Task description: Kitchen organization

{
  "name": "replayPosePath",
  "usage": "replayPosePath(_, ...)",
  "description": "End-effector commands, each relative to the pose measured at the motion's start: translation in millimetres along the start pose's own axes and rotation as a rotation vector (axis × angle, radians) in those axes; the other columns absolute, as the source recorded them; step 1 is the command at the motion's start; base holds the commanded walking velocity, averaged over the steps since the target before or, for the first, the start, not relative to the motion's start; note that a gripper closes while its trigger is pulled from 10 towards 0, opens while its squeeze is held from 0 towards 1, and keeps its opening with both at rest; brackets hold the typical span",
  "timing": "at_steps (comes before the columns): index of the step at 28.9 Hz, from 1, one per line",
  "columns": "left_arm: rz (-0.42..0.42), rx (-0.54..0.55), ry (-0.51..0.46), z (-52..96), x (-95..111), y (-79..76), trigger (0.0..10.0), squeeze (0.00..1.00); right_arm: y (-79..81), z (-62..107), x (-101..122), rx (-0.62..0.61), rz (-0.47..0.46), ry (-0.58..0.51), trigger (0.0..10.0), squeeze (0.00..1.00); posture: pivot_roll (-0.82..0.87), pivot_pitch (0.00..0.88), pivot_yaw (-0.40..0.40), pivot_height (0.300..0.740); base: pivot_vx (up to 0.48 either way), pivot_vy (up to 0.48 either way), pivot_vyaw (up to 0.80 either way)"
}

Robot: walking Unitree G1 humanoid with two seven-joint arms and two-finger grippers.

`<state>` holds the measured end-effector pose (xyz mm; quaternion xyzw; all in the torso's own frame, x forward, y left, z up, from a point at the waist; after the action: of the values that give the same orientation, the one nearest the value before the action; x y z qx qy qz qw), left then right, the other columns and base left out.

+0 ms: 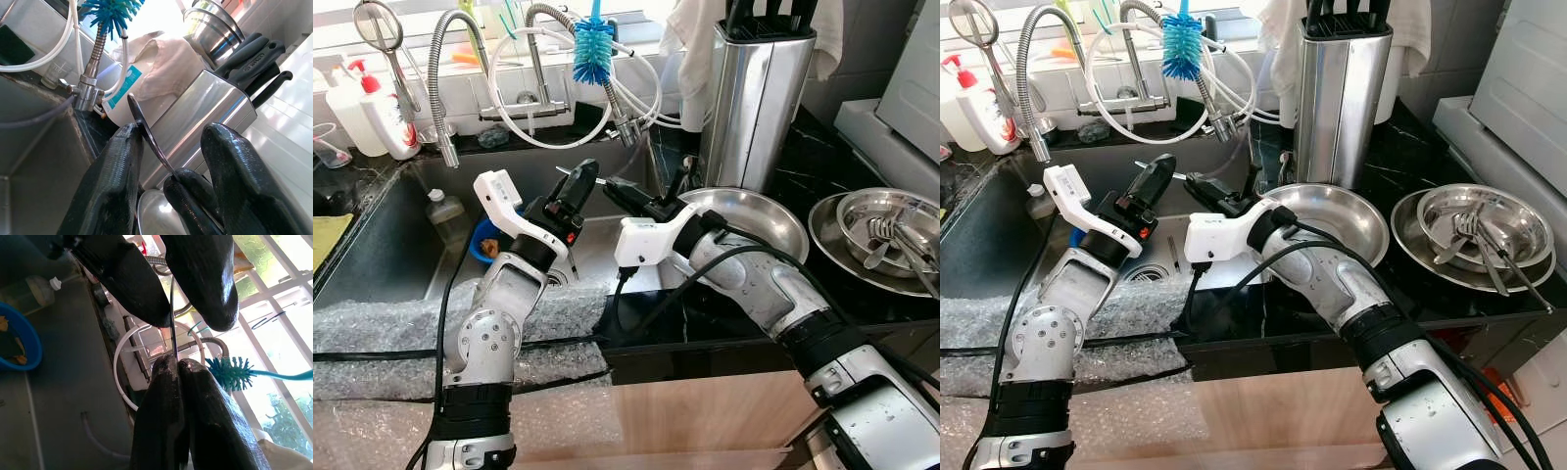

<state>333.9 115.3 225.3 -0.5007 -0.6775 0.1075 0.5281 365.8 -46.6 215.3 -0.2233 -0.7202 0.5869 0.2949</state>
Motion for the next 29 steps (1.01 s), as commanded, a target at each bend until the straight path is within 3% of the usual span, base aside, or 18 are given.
replayPosePath(1, -0.013, 0.001, -0.014, 0.2, 2.7, -1.1, 1.4, 0.0, -0.5, -4.0, 12.2, 0.009, 0.008, -0.052, 10.0, 0.0, -0.04, 0.016, 0.106, 0.74, 0.0, 0.0, 0.0)
replayPosePath(2, -0.011, 0.002, -0.018, 0.2, 3.2, -0.8, 0.0, 0.0, -0.5, -3.9, 12.2, 0.009, 0.009, -0.052, 10.0, 0.0, -0.04, 0.016, 0.106, 0.74, 0.0, 0.0, 0.0)
replayPosePath(22, 0.001, 0.01, -0.039, -0.4, 5.4, 0.1, 0.0, 0.0, 1.1, -4.5, 16.0, 0.016, 0.011, -0.065, 10.0, 0.0, -0.05, 0.014, 0.108, 0.74, 0.0, 0.0, 0.0)
replayPosePath(23, -0.001, 0.014, -0.042, -0.2, 5.8, 0.9, 0.0, 0.0, 1.9, -4.7, 17.2, 0.021, 0.001, -0.072, 10.0, 1.0, -0.05, 0.014, 0.108, 0.74, 0.0, 0.0, 0.0)
replayPosePath(29, 0.002, 0.019, -0.051, 0.0, 6.7, 1.6, 0.0, 0.0, 3.9, -5.3, 19.8, 0.027, -0.004, -0.079, 10.0, 1.0, -0.04, 0.015, 0.107, 0.74, 0.0, 0.0, 0.0)
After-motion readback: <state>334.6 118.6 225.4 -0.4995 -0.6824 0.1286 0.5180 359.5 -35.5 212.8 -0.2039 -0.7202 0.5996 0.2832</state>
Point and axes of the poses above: a point about 5 cm out from each wrist's last joint towards the gripper, its own z axis pointing back from the gripper into the wrist, its own x axis along the axis of the wrist's last joint, y = z × x, the point moved 2 cm from there along -z, pointing out of the wrist towards the gripper, and after that the axes turned 4 degrees about z, right-handed, at the moved point
